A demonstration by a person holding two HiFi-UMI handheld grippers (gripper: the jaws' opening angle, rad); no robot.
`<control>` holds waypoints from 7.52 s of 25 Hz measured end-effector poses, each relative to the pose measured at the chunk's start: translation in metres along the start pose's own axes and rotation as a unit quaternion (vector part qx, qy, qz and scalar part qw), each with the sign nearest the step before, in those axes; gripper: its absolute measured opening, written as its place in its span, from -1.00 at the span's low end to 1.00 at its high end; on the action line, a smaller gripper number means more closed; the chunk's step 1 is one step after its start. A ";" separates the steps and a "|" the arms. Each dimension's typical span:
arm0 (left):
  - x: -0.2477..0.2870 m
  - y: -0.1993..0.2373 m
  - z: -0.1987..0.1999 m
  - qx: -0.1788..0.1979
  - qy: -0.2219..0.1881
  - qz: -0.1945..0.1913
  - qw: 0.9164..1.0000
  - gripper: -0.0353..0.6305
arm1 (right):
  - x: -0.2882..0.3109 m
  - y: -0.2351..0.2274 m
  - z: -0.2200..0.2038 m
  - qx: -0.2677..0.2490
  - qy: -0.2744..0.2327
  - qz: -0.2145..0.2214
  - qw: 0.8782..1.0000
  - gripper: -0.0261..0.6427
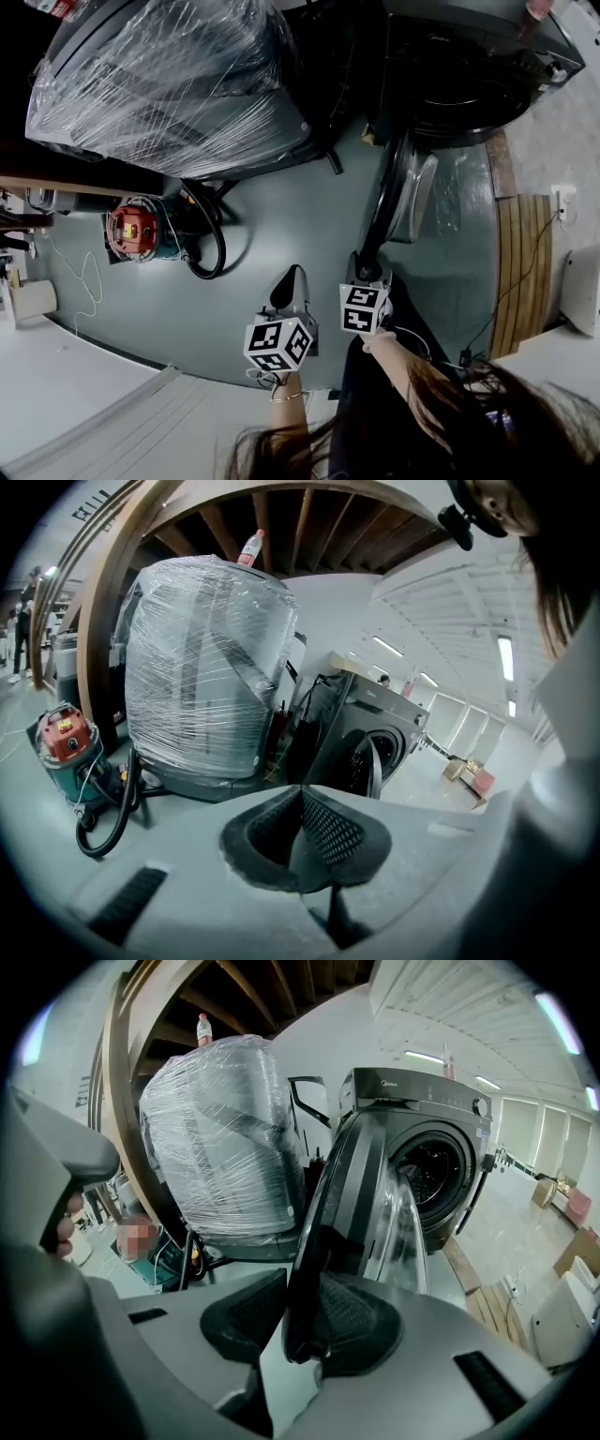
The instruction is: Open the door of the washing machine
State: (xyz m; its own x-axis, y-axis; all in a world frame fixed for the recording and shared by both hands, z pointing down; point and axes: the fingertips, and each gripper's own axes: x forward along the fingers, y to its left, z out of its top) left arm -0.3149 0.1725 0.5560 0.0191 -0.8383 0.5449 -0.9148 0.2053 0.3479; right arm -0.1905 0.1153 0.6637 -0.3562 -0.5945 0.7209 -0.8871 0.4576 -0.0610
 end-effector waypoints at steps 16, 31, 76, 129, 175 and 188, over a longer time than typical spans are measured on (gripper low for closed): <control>0.013 0.057 0.031 -0.043 -0.017 0.054 0.997 -0.85 | 0.035 0.058 0.026 0.024 0.031 0.033 0.999 -0.57; 0.028 0.102 0.048 -0.059 -0.035 0.079 0.994 -0.85 | 0.061 0.095 0.047 0.036 0.044 0.057 0.997 -0.56; 0.074 0.194 0.084 -0.017 0.030 -0.056 0.998 -0.85 | 0.136 0.166 0.115 0.116 -0.016 -0.048 0.992 -0.53; 0.056 0.156 0.083 -0.007 0.028 -0.079 0.996 -0.85 | 0.095 0.151 0.126 0.080 -0.024 0.009 0.996 -0.64; -0.088 -0.125 0.080 0.097 -0.014 -0.127 0.987 -0.85 | -0.186 -0.047 0.098 0.035 -0.114 0.006 0.993 -0.89; -0.101 -0.166 0.105 0.145 -0.020 -0.181 0.972 -0.85 | -0.224 -0.064 0.120 0.011 -0.143 -0.024 0.989 -0.92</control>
State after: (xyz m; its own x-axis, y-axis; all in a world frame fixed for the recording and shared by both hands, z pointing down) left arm -0.2068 0.1701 0.3631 0.3514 -0.8487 0.3952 -0.9263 -0.2539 0.2784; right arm -0.0897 0.1396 0.4233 -0.3794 -0.7798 0.4979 -0.9102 0.4112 -0.0495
